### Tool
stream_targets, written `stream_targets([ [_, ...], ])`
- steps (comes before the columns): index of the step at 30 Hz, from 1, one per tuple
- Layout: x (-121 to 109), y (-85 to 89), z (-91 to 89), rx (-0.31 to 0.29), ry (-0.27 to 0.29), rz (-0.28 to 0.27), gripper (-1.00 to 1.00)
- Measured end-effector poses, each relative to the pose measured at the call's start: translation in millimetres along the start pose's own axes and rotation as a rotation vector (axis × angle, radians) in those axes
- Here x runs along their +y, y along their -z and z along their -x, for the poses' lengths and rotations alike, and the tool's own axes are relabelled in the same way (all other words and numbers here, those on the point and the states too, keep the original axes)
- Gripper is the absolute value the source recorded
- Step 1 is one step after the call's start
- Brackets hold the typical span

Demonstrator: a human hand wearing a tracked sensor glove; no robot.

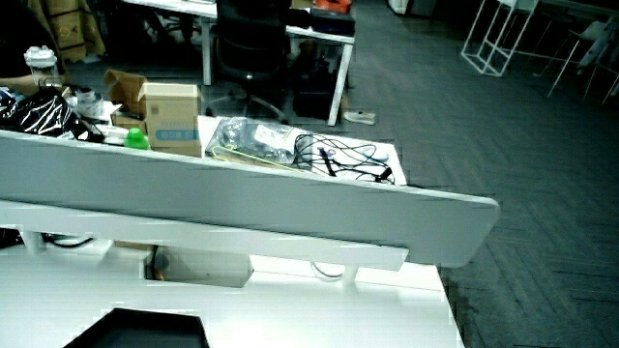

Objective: Place medicine on desk

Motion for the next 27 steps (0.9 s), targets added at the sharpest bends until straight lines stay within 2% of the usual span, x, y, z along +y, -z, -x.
stream_targets([
  [8,5.0,2.2,5.9,-0.011,-0.005,0.034,0.0],
  [15,11.5,9.9,13.4,-0.019,-0.021,0.1,0.0],
  [16,10.5,8.6,14.4,-0.026,-0.019,0.095,0.0],
  [17,13.9,14.1,15.4,-0.021,-0.029,0.126,0.0],
  [20,12.5,14.6,17.1,-0.016,-0.022,0.127,0.0],
  [21,16.3,20.9,18.0,-0.012,-0.025,0.155,0.0],
  [25,18.6,27.2,19.2,0.022,-0.028,0.203,0.0],
  [26,17.3,24.8,18.9,0.019,-0.024,0.188,0.0],
  [27,20.0,28.3,19.4,0.032,-0.046,0.228,0.0],
])
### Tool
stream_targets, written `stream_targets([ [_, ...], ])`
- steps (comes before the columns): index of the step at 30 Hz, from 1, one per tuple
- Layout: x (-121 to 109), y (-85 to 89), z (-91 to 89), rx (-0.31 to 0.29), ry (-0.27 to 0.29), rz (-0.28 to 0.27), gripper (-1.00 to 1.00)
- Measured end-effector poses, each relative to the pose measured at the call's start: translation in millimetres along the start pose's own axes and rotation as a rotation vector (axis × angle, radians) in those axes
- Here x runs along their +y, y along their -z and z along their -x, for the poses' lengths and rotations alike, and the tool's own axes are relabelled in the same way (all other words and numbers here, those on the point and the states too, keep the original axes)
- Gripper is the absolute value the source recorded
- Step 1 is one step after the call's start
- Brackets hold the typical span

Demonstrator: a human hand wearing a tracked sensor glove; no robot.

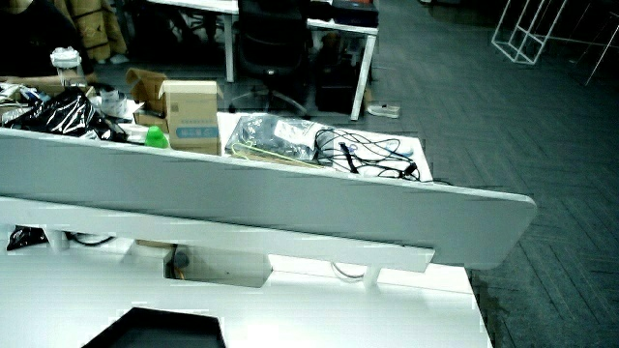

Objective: Place medicine on desk

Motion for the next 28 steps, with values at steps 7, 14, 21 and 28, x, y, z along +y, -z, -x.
stream_targets([
  [7,-4.5,4.6,-1.4,0.024,-0.005,-0.023,-0.25],
  [14,-17.3,8.7,-2.8,0.092,-0.011,-0.157,-0.83],
  [21,-47.4,14.2,-2.7,0.159,-0.011,-0.307,-1.0],
  [28,-82.3,22.4,-4.0,0.283,-0.073,-0.358,-1.0],
])
